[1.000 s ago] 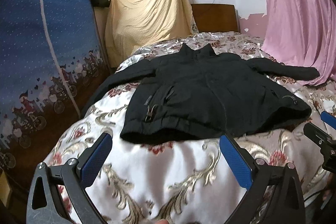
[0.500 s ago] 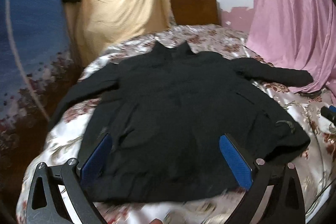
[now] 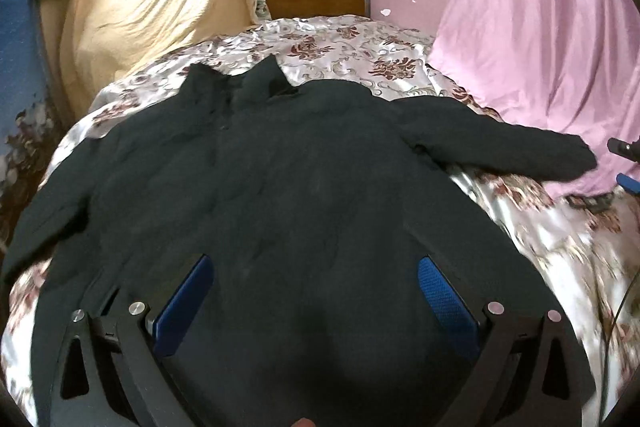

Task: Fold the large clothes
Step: 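Grasp the jacket sleeve cuff with the right tool while the left tool presses the jacket body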

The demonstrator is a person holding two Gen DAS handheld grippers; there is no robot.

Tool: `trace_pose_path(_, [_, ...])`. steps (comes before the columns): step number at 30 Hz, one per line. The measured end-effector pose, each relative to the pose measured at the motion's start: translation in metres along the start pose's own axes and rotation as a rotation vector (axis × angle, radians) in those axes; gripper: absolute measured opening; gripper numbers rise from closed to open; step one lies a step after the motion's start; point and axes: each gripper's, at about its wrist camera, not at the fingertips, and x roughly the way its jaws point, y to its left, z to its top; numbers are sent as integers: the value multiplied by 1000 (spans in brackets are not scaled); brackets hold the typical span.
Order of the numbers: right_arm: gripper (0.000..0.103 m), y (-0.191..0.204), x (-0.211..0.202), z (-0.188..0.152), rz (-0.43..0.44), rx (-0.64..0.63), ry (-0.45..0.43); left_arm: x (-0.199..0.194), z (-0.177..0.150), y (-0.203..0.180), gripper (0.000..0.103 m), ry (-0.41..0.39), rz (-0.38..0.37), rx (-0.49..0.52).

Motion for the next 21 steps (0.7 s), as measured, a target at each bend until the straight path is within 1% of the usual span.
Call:
trace_pose_path(1, [102, -5, 10, 6, -7, 30, 3, 17, 10, -4, 103, 6, -4, -5])
trace_pose_path(3, [102, -21, 43, 21, -31, 123, 4, 40, 23, -8, 103, 20, -10, -19])
trace_pose_path(5, [102, -27, 60, 22, -50, 178, -17, 68, 40, -13, 103, 32, -18, -43])
trace_pose_path(7, [102, -37, 75, 21, -71, 226, -61, 91, 53, -15, 103, 39, -18, -66])
trace_pose_path(10, [102, -51, 100, 21, -89, 295, -81, 127, 75, -22, 103, 46, -24, -91])
trace_pose_path(13, [102, -68, 122, 12, -20, 403, -103, 158, 90, -33, 103, 36, -33, -72])
trace_pose_path(14, [102, -71, 126, 13, -4, 416, -116, 166, 94, -36, 103, 39, -32, -65])
trace_pose_path(15, [102, -72, 130, 11, 26, 417, -147, 173, 96, -38, 103, 44, -33, -62])
trace_pose_path(19, [102, -70, 141, 4, 82, 428, -205, 198, 103, -44, 103, 67, -38, -68])
trace_pose_path(21, [102, -67, 148, 1, 86, 434, -199, 210, 103, -46, 103, 90, -36, -72])
